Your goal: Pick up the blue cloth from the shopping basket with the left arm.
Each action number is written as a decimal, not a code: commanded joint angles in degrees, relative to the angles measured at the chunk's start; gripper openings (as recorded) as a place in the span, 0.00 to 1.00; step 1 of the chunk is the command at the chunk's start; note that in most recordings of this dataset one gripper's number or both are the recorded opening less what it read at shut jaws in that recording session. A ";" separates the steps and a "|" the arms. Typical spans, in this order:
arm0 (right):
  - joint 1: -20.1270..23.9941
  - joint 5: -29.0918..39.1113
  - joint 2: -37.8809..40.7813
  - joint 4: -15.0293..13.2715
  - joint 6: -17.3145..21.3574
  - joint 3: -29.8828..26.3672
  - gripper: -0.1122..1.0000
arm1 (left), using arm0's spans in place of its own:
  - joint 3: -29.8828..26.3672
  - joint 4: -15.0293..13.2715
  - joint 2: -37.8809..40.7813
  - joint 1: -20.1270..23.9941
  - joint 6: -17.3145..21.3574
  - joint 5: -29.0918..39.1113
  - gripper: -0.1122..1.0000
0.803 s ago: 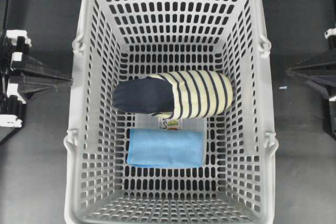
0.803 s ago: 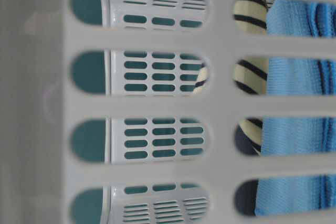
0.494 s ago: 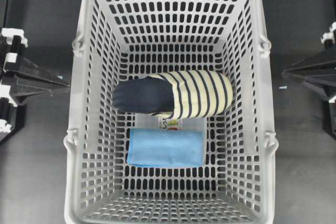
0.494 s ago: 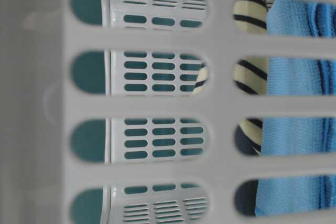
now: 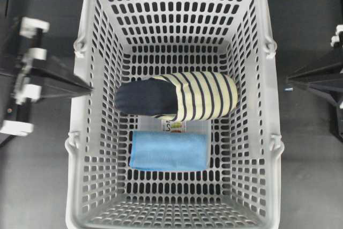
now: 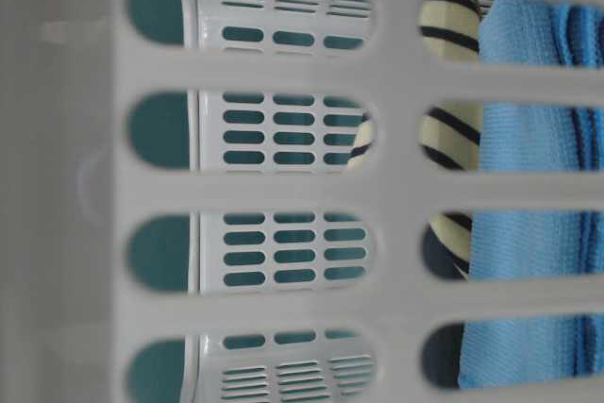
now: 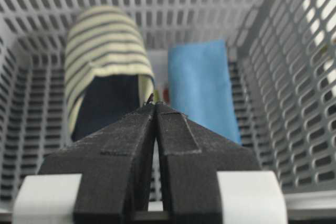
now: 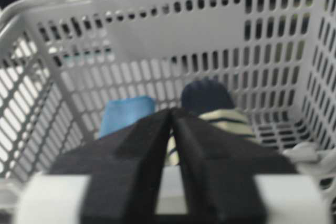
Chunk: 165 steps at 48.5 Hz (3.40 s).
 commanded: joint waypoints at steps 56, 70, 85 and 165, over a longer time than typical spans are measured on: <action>0.18 -7.03 -1.14 -1.41 -4.22 -0.79 0.80 | -32.26 0.26 43.51 -5.19 -7.21 24.96 0.88; 0.18 -7.65 -2.46 -1.32 -3.78 1.05 0.80 | -31.03 0.26 47.11 -5.98 -7.12 23.82 0.88; -0.18 -7.47 -3.34 -1.32 -3.78 1.32 0.80 | -28.48 0.26 49.83 -6.86 -7.65 20.04 0.88; -0.35 -7.47 -5.54 -1.14 -3.52 2.55 0.79 | -60.29 0.35 43.68 -6.06 -3.16 49.92 0.22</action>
